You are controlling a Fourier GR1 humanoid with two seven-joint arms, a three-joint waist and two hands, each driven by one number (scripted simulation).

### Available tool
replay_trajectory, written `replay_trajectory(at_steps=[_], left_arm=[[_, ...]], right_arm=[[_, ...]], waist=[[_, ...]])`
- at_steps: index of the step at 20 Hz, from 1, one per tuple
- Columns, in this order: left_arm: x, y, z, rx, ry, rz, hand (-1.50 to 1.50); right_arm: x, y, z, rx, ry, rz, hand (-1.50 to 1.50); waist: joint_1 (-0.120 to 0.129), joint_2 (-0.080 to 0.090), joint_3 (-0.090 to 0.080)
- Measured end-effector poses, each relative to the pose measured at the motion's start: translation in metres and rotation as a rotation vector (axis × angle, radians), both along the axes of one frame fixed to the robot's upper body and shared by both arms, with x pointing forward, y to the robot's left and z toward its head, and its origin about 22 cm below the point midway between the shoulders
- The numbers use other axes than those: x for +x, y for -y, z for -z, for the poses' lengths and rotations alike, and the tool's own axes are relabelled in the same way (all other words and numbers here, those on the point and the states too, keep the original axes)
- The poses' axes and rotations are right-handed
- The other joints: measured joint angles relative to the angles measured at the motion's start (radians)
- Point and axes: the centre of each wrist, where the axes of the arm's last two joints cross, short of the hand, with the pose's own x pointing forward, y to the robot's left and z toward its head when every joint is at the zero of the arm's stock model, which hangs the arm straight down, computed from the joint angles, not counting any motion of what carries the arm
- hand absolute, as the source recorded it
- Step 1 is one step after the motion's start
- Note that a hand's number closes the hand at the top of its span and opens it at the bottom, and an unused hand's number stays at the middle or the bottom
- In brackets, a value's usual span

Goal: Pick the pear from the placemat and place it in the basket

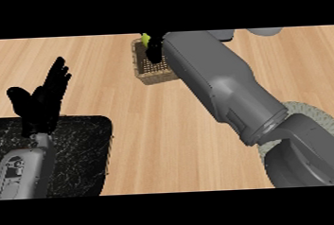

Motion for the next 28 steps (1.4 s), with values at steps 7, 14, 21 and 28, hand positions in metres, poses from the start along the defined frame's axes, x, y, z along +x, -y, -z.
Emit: replay_trajectory(at_steps=[7, 14, 21, 28], left_arm=[[-0.003, 0.003, 0.002, 0.007, 0.003, 0.011, 0.00], [-0.006, 0.002, 0.004, 0.003, 0.001, 0.013, 0.00], [-0.008, 0.006, 0.008, -0.001, -0.006, 0.009, 0.00], [-0.009, -0.003, 0.006, 0.001, -0.002, -0.003, 0.00]], right_arm=[[0.002, 0.006, 0.009, -0.010, -0.051, 0.020, 1.50], [0.006, 0.016, 0.015, -0.031, -0.134, 0.097, 1.50], [0.005, 0.014, 0.016, 0.041, -0.153, 0.157, -1.50], [0.003, 0.008, 0.003, 0.341, -0.154, 0.138, -1.50]], waist=[[0.009, 0.003, 0.000], [0.009, 0.003, 0.000], [0.006, 0.001, 0.000], [-0.004, -0.002, 0.001]])
